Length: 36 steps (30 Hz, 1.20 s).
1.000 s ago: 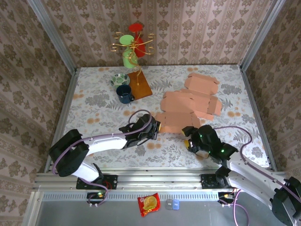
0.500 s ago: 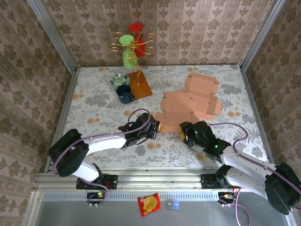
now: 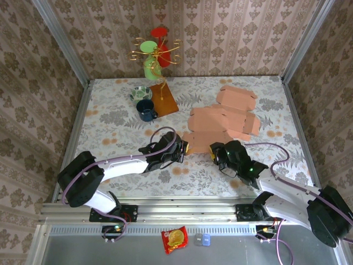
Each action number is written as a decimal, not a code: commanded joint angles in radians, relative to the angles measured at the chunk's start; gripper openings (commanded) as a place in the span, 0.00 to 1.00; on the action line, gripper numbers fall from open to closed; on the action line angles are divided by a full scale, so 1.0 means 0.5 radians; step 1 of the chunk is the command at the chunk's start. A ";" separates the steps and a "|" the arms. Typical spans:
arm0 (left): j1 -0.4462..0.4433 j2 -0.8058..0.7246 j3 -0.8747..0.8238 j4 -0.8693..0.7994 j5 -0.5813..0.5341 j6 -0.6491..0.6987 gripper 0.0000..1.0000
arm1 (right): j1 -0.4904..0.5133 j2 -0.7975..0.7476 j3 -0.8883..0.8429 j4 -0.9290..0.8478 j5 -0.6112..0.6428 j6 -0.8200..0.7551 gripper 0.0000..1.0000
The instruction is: Fold the paper box
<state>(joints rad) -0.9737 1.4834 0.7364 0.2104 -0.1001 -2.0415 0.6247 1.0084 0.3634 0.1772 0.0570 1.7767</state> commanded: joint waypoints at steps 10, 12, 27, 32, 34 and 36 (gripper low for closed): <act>0.011 -0.021 0.054 0.008 0.030 0.017 0.00 | -0.006 0.048 0.147 -0.067 0.111 0.029 0.05; 0.021 -0.032 0.050 0.020 0.035 0.048 0.00 | -0.012 0.043 0.169 -0.101 0.107 0.030 0.00; 0.332 -0.580 0.222 -0.854 0.025 0.831 0.73 | -0.280 0.162 0.926 -0.540 -0.118 -0.326 0.00; 0.486 -0.724 0.315 -1.098 -0.011 1.120 0.71 | -0.326 0.221 1.246 -0.780 -0.151 -0.332 0.00; 0.542 -0.759 0.346 -1.160 -0.015 1.209 0.70 | -0.322 0.239 1.393 -0.986 -0.160 -0.309 0.00; 0.607 -0.785 0.364 -1.222 -0.001 1.265 0.68 | -0.313 0.241 1.527 -1.139 -0.169 -0.276 0.00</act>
<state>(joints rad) -0.7013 1.1210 0.8810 -0.2939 -0.0864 -1.5208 0.4648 1.1286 1.0409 -0.2325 -0.0143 1.6367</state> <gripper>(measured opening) 0.686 0.071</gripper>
